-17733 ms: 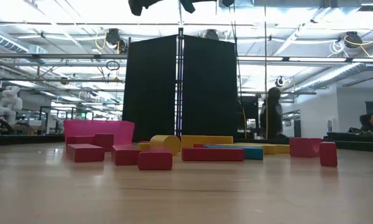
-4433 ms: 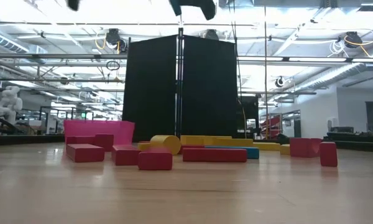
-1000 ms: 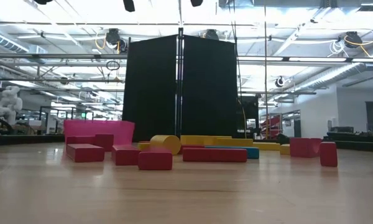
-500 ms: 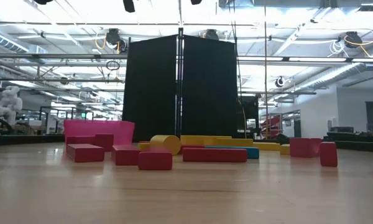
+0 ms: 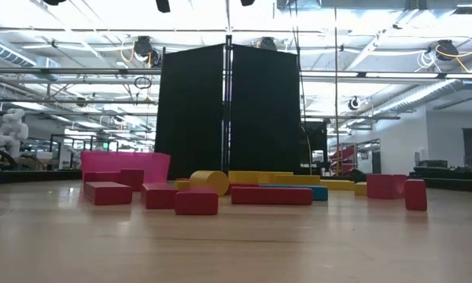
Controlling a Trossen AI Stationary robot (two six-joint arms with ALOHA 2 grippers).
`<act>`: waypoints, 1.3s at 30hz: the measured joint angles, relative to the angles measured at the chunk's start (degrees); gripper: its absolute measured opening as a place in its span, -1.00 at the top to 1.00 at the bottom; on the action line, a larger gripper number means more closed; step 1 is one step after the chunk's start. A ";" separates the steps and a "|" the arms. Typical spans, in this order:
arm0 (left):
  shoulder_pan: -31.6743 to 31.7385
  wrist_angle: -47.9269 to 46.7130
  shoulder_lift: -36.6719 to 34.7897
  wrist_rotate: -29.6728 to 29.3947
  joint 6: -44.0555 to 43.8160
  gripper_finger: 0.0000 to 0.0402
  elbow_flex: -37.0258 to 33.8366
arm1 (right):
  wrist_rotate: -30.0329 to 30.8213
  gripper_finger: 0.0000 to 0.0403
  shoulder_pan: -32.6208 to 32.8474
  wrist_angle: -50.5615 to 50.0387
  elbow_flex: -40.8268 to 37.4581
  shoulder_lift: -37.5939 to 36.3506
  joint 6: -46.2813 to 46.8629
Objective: Sort blocks
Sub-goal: Put the blue block into the green bin
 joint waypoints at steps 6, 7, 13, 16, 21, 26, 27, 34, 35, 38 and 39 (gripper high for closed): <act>0.00 0.06 0.00 0.18 1.33 0.37 0.00 | 0.01 0.60 -0.02 -0.66 0.00 0.00 0.76; 0.00 0.13 0.00 0.31 1.82 0.39 0.00 | -0.06 0.60 0.00 -0.74 0.00 -0.01 0.76; 0.00 0.24 0.00 0.49 1.71 0.39 0.00 | -0.22 0.60 -0.06 -0.84 0.00 -0.07 0.70; 0.00 0.25 0.00 0.47 1.55 0.39 0.00 | -0.14 0.57 -0.07 -0.98 0.00 -0.07 0.68; 0.04 0.45 0.02 0.11 0.58 0.39 0.00 | 2.50 -0.08 -0.04 -1.11 0.00 -0.09 0.01; 0.00 0.25 -0.21 -0.08 1.25 0.39 0.00 | 6.01 -0.64 -0.39 -5.29 0.00 -0.10 3.70; 0.02 0.00 -0.43 -0.15 1.81 0.39 0.00 | 5.98 -0.69 -0.54 -6.79 0.00 -0.11 4.64; -0.29 -12.21 -7.04 -0.22 0.00 0.39 0.00 | 3.79 -0.71 -0.76 -18.79 0.02 -0.11 5.50; -0.61 -16.69 -8.78 -0.02 -1.85 0.39 0.00 | 2.80 -0.70 -0.76 -20.35 0.02 -0.17 5.45; -1.91 -29.42 -14.09 1.82 -8.85 0.39 0.00 | 0.25 -0.66 -0.47 -24.55 0.02 -0.28 5.11; -2.54 -33.48 -15.66 3.25 -11.32 0.39 0.00 | -0.42 -0.64 -0.35 -26.03 0.02 -0.28 4.93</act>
